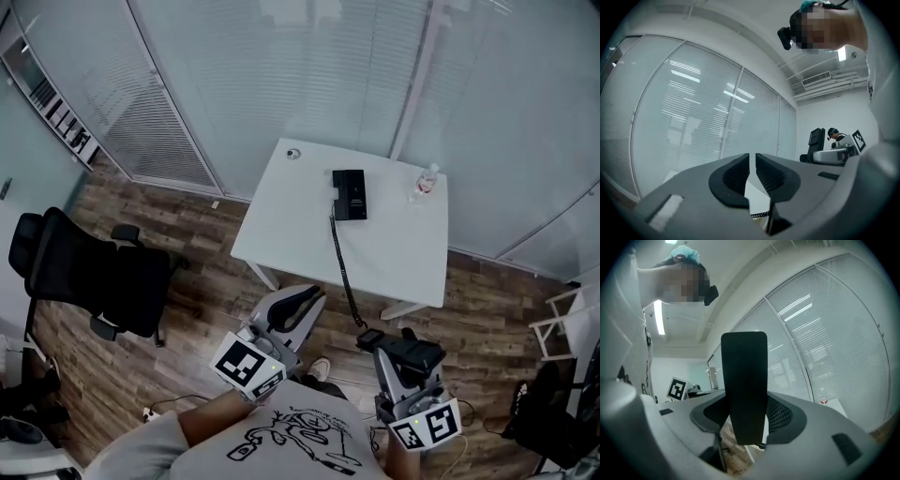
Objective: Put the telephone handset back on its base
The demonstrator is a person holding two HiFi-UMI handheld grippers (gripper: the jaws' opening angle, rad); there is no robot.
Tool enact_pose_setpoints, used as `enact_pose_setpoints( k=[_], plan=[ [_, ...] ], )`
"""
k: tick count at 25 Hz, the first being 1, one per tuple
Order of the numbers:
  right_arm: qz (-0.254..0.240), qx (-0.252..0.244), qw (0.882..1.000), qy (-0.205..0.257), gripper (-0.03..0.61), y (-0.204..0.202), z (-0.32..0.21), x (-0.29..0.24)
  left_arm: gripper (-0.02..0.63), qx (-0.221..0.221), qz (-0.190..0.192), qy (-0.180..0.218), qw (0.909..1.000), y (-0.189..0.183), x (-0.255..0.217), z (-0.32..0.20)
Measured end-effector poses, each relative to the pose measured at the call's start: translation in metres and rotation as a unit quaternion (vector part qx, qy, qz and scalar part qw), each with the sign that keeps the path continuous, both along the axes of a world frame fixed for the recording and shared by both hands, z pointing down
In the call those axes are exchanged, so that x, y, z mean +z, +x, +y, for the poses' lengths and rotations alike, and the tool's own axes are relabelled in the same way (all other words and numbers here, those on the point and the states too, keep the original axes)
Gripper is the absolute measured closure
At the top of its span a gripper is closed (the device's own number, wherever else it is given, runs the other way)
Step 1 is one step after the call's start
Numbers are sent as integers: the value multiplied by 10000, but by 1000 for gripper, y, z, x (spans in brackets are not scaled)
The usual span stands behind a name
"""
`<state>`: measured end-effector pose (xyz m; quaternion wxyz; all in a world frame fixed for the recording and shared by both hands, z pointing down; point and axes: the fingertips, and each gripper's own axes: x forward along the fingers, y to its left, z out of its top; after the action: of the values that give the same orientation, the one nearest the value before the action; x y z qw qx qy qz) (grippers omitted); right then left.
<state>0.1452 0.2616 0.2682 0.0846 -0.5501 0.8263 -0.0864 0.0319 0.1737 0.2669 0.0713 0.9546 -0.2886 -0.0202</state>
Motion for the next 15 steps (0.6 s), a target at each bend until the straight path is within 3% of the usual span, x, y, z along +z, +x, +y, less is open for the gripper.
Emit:
enact_pose_setpoints(
  k=[15],
  plan=[
    [74, -50, 9999, -107, 367, 19, -51, 12, 574, -132, 48, -151, 9998, 13, 20, -52]
  ],
)
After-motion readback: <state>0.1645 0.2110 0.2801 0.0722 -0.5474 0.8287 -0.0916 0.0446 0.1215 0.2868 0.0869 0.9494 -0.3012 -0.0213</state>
